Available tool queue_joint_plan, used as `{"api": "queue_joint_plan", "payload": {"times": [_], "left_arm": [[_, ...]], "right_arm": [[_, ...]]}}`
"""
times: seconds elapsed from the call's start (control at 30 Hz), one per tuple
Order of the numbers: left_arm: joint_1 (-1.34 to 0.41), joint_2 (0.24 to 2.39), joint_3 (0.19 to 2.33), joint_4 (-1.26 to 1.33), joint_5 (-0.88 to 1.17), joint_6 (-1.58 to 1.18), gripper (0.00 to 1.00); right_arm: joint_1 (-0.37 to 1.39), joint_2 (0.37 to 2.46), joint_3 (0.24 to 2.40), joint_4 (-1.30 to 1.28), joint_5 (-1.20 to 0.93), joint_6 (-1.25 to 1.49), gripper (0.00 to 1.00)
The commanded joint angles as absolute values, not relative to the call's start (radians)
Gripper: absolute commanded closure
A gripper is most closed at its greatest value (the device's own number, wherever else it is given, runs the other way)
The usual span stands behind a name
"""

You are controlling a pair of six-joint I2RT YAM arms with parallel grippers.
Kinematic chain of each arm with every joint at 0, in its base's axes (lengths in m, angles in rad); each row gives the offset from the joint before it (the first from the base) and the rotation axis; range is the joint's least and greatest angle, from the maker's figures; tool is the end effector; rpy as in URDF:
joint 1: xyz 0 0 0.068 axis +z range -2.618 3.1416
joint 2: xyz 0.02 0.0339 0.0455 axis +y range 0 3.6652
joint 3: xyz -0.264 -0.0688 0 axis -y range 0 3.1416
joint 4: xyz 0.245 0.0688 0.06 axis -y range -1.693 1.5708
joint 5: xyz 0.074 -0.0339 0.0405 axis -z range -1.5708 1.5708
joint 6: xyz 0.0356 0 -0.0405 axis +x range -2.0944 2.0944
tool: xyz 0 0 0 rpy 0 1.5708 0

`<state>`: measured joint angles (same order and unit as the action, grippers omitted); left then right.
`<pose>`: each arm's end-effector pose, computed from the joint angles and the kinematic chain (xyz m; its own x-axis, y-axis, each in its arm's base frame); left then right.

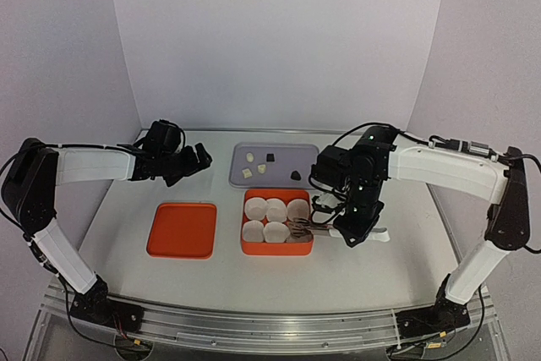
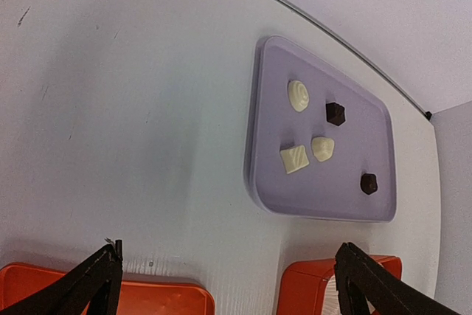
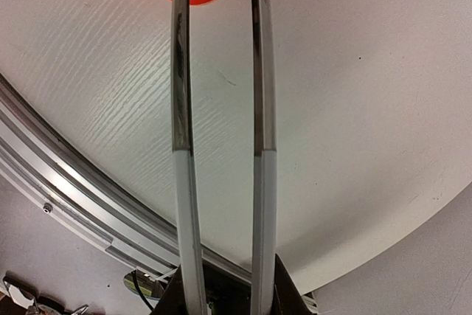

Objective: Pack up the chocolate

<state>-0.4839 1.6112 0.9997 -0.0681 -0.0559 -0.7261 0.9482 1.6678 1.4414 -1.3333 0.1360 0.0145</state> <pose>0.3116 -0.1615 0.2169 -0.6989 -0.3816 -0.6049 -0.0508 0.8701 -0.4902 0.1783 0.2401 0.2705 -0.5947 -0.8038 -0.0131 -0.7954 0.5907 -0.1354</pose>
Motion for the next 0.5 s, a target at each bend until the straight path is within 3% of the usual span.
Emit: {"api": "queue_joint_plan", "payload": {"times": [0.0,0.23,0.47], "left_arm": [[-0.487,1.574,0.990,-0.043,-0.075,-0.725,0.00],[-0.488,1.569,0.988,-0.047,-0.087,-0.731,0.00],[-0.488,1.557,0.980,-0.046,-0.112,-0.744,0.00]], "right_arm": [[0.953,1.669,1.481,-1.380,0.165,0.008,0.88],[0.954,1.673,1.481,-1.382,0.178,0.009,0.73],[0.953,1.670,1.486,-1.382,0.190,0.009,0.69]]}}
